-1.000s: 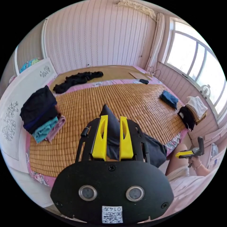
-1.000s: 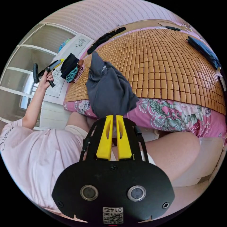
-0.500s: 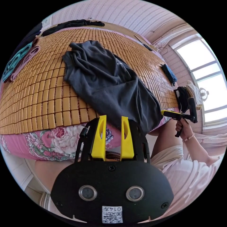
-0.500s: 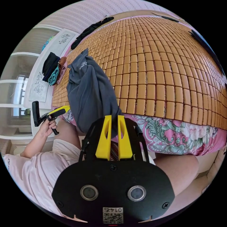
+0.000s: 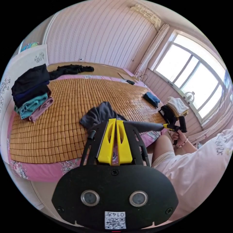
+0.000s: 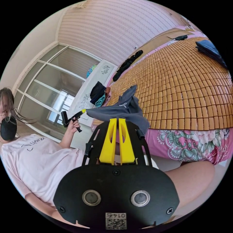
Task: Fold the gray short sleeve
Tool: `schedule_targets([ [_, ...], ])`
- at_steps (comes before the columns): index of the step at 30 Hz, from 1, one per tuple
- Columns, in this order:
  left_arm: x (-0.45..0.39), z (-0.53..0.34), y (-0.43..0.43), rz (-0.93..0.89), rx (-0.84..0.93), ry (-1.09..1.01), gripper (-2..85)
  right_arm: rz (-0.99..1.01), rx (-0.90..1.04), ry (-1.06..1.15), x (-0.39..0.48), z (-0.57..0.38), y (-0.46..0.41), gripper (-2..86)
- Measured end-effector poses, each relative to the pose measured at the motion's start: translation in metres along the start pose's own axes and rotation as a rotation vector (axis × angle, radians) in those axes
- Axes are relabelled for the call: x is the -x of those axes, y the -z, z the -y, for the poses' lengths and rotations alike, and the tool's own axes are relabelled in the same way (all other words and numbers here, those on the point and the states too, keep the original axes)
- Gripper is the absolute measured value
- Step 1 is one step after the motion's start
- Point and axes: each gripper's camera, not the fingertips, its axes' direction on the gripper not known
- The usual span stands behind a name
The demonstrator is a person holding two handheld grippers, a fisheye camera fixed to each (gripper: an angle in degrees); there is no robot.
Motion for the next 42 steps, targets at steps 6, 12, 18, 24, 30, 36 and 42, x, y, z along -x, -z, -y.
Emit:
schedule_targets([
  [6, -0.031, 0.077, -0.042, 0.048, -0.044, -0.034, 5.0, -0.317, -0.007, -0.312, -0.061, -0.004, -0.003, 0.6],
  [12, -0.078, 0.006, -0.124, -0.006, 0.242, -0.086, 6.5, -0.363, 0.067, -0.342, -0.086, -0.012, -0.010, 0.7],
  [18, -0.148, -0.092, -0.181, 0.138, 0.503, -0.449, 10.7, -0.355, 0.096, -0.306, -0.083, -0.011, -0.009, 0.8],
  [24, -0.200, -0.104, -0.228, 0.341, 0.496, -0.693, 10.7, -0.346, 0.083, -0.274, -0.070, -0.006, 0.004, 0.8],
  [30, -0.215, -0.118, -0.241, 0.326, 0.532, -0.799, 7.4, -0.326, 0.081, -0.272, -0.065, -0.005, 0.008, 0.7],
  [36, -0.225, -0.119, -0.213, 0.332, 0.498, -0.881, 6.0, -0.320, 0.081, -0.267, -0.060, -0.002, 0.010, 0.7],
  [42, -0.230, -0.132, -0.230, 0.366, 0.602, -1.193, 6.3, -0.313, 0.074, -0.267, -0.052, 0.005, 0.006, 0.7],
])
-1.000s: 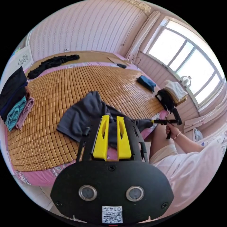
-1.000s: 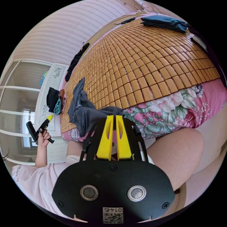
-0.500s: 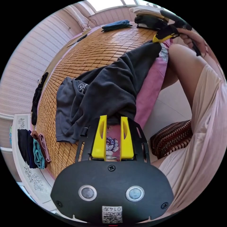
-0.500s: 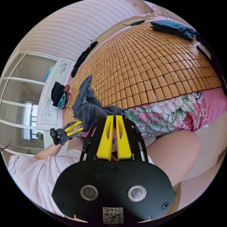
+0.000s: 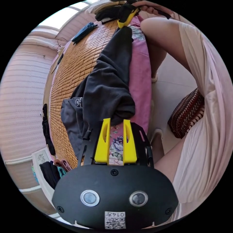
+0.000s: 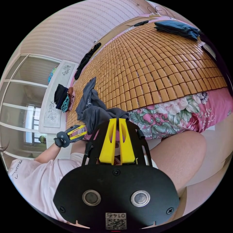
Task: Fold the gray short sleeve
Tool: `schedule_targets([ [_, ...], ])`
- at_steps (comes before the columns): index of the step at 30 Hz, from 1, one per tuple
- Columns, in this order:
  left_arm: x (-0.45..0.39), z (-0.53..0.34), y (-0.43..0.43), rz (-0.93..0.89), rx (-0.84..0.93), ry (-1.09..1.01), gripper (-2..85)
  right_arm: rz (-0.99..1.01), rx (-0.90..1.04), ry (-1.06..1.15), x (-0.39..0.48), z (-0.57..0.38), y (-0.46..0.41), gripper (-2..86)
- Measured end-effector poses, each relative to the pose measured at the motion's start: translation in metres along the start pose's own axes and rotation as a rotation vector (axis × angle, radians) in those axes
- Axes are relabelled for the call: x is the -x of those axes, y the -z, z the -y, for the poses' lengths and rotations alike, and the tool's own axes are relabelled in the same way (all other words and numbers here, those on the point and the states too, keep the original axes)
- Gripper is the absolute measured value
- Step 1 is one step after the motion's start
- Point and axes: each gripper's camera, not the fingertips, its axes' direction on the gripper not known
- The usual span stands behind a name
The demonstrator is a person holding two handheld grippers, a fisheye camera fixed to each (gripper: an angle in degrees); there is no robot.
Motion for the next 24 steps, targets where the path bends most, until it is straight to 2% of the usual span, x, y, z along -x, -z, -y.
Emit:
schedule_targets([
  [3, -0.006, 0.000, -0.004, -0.028, 0.019, -0.116, 1.0, -0.001, 0.001, 0.004, 0.005, 0.001, 0.002, 0.6],
  [6, 0.006, -0.015, 0.001, -0.055, 0.012, -0.044, -0.4, 0.025, -0.023, 0.012, 0.011, 0.003, 0.011, 0.4],
  [9, 0.045, -0.048, 0.028, -0.213, -0.085, 0.205, -0.7, 0.033, -0.079, 0.050, 0.026, 0.015, 0.030, 0.1],
  [11, 0.074, -0.083, 0.059, -0.321, -0.217, 0.385, -0.8, 0.056, -0.141, 0.075, 0.039, 0.029, 0.045, -0.1],
  [13, 0.112, -0.147, 0.100, -0.453, -0.437, 0.645, -0.9, 0.139, -0.252, 0.152, 0.066, 0.049, 0.068, -0.2],
  [16, 0.139, -0.243, 0.135, -0.506, -0.724, 0.970, -1.0, 0.118, -0.270, 0.274, 0.110, 0.075, 0.076, -0.2],
  [18, 0.141, -0.291, 0.137, -0.472, -0.774, 1.133, -1.0, 0.076, -0.233, 0.322, 0.129, 0.085, 0.065, -0.2],
  [20, 0.138, -0.323, 0.127, -0.461, -0.742, 1.243, -1.0, 0.043, -0.156, 0.335, 0.137, 0.089, 0.044, -0.1],
  [24, 0.124, -0.366, 0.087, -0.521, -0.542, 1.427, -1.0, -0.078, 0.088, 0.270, 0.125, 0.076, -0.018, 0.4],
])
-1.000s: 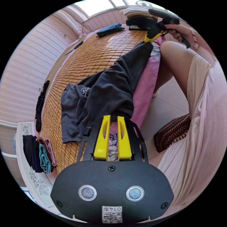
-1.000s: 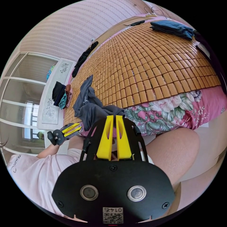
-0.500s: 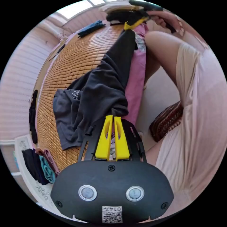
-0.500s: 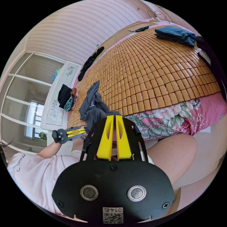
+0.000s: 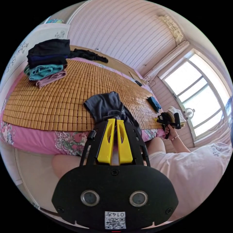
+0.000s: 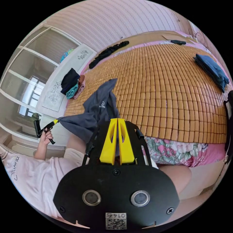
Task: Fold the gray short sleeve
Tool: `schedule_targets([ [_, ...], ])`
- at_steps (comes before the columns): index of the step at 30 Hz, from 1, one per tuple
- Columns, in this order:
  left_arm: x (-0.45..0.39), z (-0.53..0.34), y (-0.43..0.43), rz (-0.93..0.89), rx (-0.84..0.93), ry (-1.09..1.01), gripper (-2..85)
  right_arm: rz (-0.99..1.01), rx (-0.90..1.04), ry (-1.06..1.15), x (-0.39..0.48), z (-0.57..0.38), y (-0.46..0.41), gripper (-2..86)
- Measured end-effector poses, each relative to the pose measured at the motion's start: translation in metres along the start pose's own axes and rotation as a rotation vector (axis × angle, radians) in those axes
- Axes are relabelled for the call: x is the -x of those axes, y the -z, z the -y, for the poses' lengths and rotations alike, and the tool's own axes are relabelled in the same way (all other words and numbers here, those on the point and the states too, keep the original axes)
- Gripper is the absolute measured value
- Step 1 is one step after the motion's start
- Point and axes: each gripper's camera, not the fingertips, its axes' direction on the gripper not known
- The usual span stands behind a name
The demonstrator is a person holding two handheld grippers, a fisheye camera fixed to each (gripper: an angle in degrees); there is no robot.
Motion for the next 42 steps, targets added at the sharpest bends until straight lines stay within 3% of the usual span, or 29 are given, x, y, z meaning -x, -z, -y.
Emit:
schedule_targets([
  [7, 0.042, -0.018, 0.017, -0.029, 0.008, 0.125, -1.0, -0.026, 0.396, 0.061, 0.012, -0.035, -0.084, 8.0],
  [11, 0.049, -0.018, 0.038, -0.017, 0.000, 0.117, -1.0, -0.061, 0.415, 0.100, 0.025, -0.023, -0.087, 10.0],
  [15, 0.052, -0.023, 0.059, -0.027, -0.014, 0.103, -1.0, -0.096, 0.456, 0.081, 0.020, -0.018, -0.093, 2.8],
  [17, 0.054, -0.026, 0.069, -0.043, -0.034, 0.115, -1.0, -0.021, 0.416, 0.062, 0.015, -0.022, -0.078, 1.8],
  [23, 0.046, -0.040, 0.132, -0.109, -0.157, 0.052, -1.0, 0.400, 0.009, -0.007, -0.010, -0.037, 0.052, 0.5],
  [28, 0.010, -0.036, 0.225, -0.245, -0.390, -0.112, -1.0, 0.609, -0.391, 0.202, 0.017, -0.039, 0.219, 0.3],
  [33, -0.041, -0.035, 0.327, -0.290, -0.634, -0.329, -1.0, 0.696, -0.674, 0.483, 0.081, -0.050, 0.360, 0.2],
  [36, -0.072, -0.040, 0.385, -0.288, -0.767, -0.443, -1.0, 0.651, -0.783, 0.611, 0.121, -0.068, 0.431, 0.2],
  [40, -0.097, -0.055, 0.421, -0.286, -0.834, -0.510, -1.0, 0.449, -0.859, 0.614, 0.144, -0.098, 0.480, 0.2],
  [42, -0.097, -0.065, 0.424, -0.323, -0.831, -0.496, -1.0, 0.475, -0.849, 0.618, 0.141, -0.112, 0.482, 0.2],
])
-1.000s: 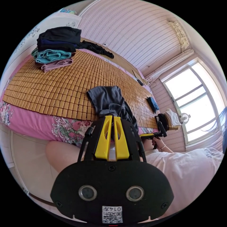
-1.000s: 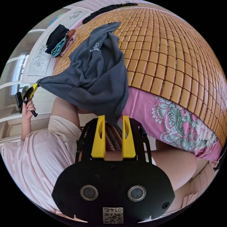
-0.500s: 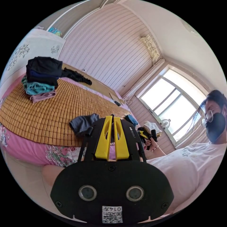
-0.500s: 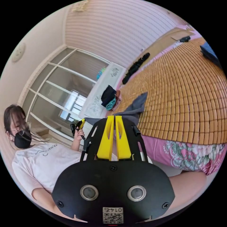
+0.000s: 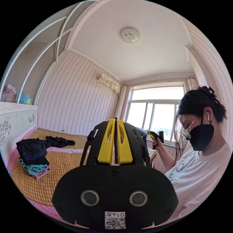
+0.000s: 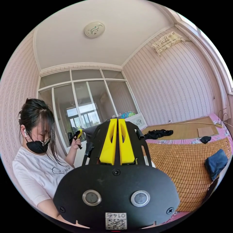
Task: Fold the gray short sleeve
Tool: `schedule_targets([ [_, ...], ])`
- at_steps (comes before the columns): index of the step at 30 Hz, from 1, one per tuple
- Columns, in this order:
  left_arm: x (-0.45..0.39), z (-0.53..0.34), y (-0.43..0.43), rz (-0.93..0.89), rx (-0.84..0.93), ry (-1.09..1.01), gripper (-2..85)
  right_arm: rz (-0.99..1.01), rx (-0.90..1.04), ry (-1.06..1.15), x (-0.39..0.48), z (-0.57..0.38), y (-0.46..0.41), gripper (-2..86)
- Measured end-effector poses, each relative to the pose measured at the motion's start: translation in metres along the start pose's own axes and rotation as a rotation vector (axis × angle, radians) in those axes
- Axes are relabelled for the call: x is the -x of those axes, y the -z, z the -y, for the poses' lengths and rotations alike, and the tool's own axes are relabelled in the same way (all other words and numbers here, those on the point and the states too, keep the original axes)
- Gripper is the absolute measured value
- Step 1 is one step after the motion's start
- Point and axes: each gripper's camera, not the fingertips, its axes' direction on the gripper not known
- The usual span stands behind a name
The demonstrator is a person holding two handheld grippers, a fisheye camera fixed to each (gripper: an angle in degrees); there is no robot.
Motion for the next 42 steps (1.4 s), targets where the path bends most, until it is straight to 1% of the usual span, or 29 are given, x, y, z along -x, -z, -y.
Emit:
schedule_targets([
  [3, -0.010, -0.012, 0.015, -0.022, 0.015, 0.030, -1.0, 0.044, 0.031, -0.018, 0.013, -0.026, 0.017, 0.3],
  [6, -0.035, -0.029, 0.041, -0.007, 0.012, -0.023, -0.9, 0.110, 0.048, 0.016, 0.033, -0.060, 0.048, 0.2],
  [9, -0.062, -0.046, 0.070, 0.041, 0.007, -0.072, -0.8, 0.155, -0.016, 0.024, 0.055, -0.095, 0.085, 0.2],
  [10, -0.072, -0.049, 0.080, 0.033, -0.008, -0.095, -0.8, 0.168, -0.039, 0.044, 0.066, -0.100, 0.097, 0.2],
  [11, -0.077, -0.050, 0.084, 0.024, -0.015, -0.115, -0.7, 0.170, -0.045, 0.062, 0.072, -0.100, 0.101, 0.2],
  [13, -0.099, -0.038, 0.088, 0.021, 0.002, -0.222, -0.7, 0.138, -0.060, 0.145, 0.095, -0.085, 0.114, 0.2],
  [15, -0.105, -0.022, 0.083, 0.071, 0.027, -0.230, -0.7, 0.111, -0.052, 0.158, 0.097, -0.067, 0.114, 0.2],
  [17, -0.101, -0.013, 0.072, 0.075, 0.025, -0.228, -0.7, 0.115, -0.027, 0.114, 0.081, -0.055, 0.104, 0.2],
  [20, -0.058, -0.016, 0.026, 0.122, 0.134, -0.115, -0.8, 0.024, 0.106, -0.048, 0.011, -0.056, 0.059, 0.2],
  [22, 0.007, -0.040, -0.032, 0.155, 0.260, 0.072, -0.8, -0.032, 0.268, -0.290, -0.084, -0.079, 0.005, 0.2],
  [23, 0.025, -0.049, -0.050, 0.162, 0.298, 0.126, -0.8, -0.039, 0.300, -0.353, -0.108, -0.087, -0.009, 0.2],
  [24, 0.058, -0.068, -0.089, 0.180, 0.377, 0.195, -0.9, -0.063, 0.358, -0.432, -0.150, -0.100, -0.037, 0.1],
  [25, 0.086, -0.085, -0.129, 0.213, 0.448, 0.218, -0.9, -0.094, 0.389, -0.496, -0.184, -0.107, -0.061, 0.1],
  [27, 0.119, -0.093, -0.180, 0.240, 0.492, 0.258, -1.0, -0.099, 0.363, -0.526, -0.219, -0.090, -0.086, 0.1],
  [28, 0.130, -0.081, -0.210, 0.220, 0.478, 0.246, -1.0, -0.094, 0.296, -0.488, -0.229, -0.062, -0.096, 0.1],
  [29, 0.131, -0.070, -0.224, 0.216, 0.468, 0.213, -1.0, -0.095, 0.277, -0.452, -0.230, -0.044, -0.101, 0.2],
  [31, 0.126, -0.020, -0.266, 0.242, 0.394, 0.081, -1.0, -0.133, 0.200, -0.282, -0.221, 0.026, -0.114, 0.2],
  [34, 0.134, 0.019, -0.291, 0.174, 0.296, 0.088, -1.0, -0.134, 0.099, -0.154, -0.205, 0.066, -0.114, 0.3],
  [36, 0.146, 0.019, -0.298, 0.154, 0.284, 0.104, -1.0, -0.142, 0.090, -0.117, -0.204, 0.061, -0.116, 0.3],
  [38, 0.165, 0.001, -0.308, 0.135, 0.332, 0.137, -1.0, -0.172, 0.129, -0.127, -0.215, 0.035, -0.121, 0.3],
  [40, 0.201, -0.051, -0.324, 0.150, 0.453, 0.243, -1.0, -0.234, 0.241, -0.238, -0.252, -0.022, -0.131, 0.3],
  [41, 0.210, -0.066, -0.327, 0.156, 0.487, 0.275, -1.0, -0.247, 0.274, -0.276, -0.263, -0.041, -0.134, 0.3],
  [42, 0.229, -0.102, -0.333, 0.167, 0.553, 0.351, -1.0, -0.270, 0.349, -0.364, -0.286, -0.079, -0.141, 0.3],
])
